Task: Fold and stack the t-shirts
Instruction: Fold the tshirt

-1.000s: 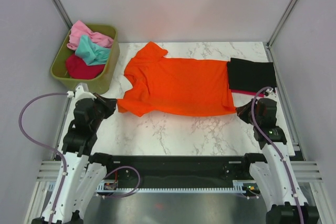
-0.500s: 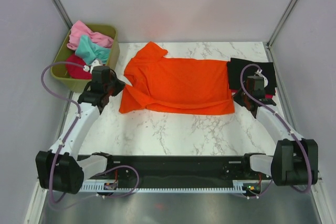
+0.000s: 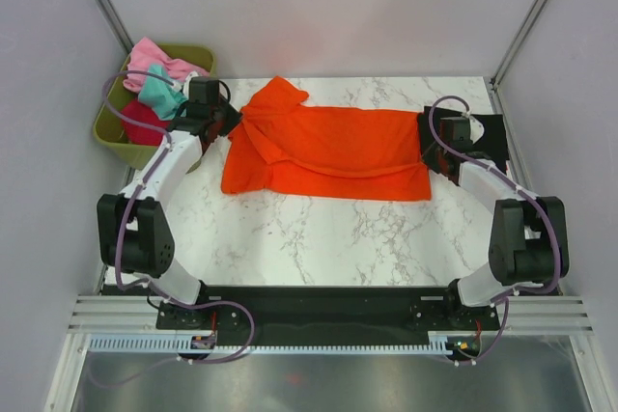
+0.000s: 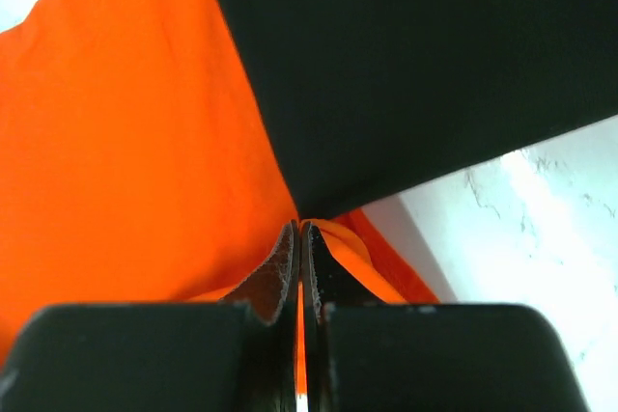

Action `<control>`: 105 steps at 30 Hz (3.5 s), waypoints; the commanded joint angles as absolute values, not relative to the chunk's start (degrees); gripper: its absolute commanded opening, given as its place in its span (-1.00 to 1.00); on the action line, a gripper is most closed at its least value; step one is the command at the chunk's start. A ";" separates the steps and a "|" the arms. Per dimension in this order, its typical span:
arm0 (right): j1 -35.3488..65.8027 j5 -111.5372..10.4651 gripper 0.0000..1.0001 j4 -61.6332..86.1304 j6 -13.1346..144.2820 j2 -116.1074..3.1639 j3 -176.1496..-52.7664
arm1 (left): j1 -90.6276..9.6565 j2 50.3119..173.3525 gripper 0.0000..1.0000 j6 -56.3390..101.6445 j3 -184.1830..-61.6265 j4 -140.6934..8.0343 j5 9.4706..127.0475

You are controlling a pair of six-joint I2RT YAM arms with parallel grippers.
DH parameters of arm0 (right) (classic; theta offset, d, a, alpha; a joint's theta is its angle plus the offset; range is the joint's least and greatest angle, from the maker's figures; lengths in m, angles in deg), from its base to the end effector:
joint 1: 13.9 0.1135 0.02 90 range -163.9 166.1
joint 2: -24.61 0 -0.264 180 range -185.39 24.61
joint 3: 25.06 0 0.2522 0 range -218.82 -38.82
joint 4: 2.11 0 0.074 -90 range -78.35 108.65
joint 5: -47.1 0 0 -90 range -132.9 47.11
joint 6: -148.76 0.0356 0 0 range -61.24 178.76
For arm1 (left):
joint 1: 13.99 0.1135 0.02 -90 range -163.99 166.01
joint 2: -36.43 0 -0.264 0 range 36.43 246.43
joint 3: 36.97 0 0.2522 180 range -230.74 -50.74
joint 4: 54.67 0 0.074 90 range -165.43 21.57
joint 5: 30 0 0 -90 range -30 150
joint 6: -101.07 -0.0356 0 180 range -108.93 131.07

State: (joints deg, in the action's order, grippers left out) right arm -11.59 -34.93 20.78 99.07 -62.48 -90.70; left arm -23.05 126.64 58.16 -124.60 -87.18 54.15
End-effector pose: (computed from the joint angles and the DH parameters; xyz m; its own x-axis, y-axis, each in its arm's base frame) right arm 0.3194 0.0079 0.2086 -0.4943 0.6213 -0.6081 0.4969 0.7758 0.3888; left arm 0.3585 -0.0535 0.3032 -0.4409 -0.6675 -0.6000 -0.3652 0.7441 -0.5594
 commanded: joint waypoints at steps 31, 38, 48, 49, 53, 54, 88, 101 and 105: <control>-7.75 -32.60 0.16 12.09 104.02 -40.96 -68.54 | -26.37 114.22 0.47 65.47 -105.51 -82.26 60.79; -7.84 -34.54 0.22 6.21 106.92 -50.09 -67.92 | -31.29 113.24 0.47 64.08 -92.77 -72.13 58.43; -8.10 -32.18 -0.48 3.30 109.38 -57.66 -69.15 | -30.51 113.42 0.60 61.87 -91.87 -71.25 57.54; -8.36 -31.74 -0.78 3.74 109.38 -56.00 -68.97 | -30.07 114.03 0.60 61.96 -92.04 -71.16 57.54; -9.15 -27.79 -1.00 6.90 109.30 -48.45 -66.61 | -29.63 115.35 0.61 62.22 -91.96 -70.19 56.92; -9.24 -27.08 -1.00 7.17 109.47 -45.47 -66.16 | -29.54 115.70 0.61 62.31 -91.78 -68.80 56.92; -11.09 -27.78 -1.00 8.58 111.05 -37.97 -62.56 | -33.07 127.57 0.39 80.68 -87.12 -59.10 42.35; -16.45 -27.78 -1.00 11.57 110.53 -29.01 -61.68 | -21.98 117.30 -0.69 75.59 -84.92 -64.72 38.21; -16.54 -28.66 -1.00 11.48 110.35 -29.53 -61.76 | -21.98 109.74 -0.22 74.45 -85.19 -70.26 33.55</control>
State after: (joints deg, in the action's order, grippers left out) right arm -15.31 -31.78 11.66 110.77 -29.74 -61.96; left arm -23.26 114.97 77.81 -84.69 -64.99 43.55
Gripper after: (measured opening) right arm 0.010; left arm 0.327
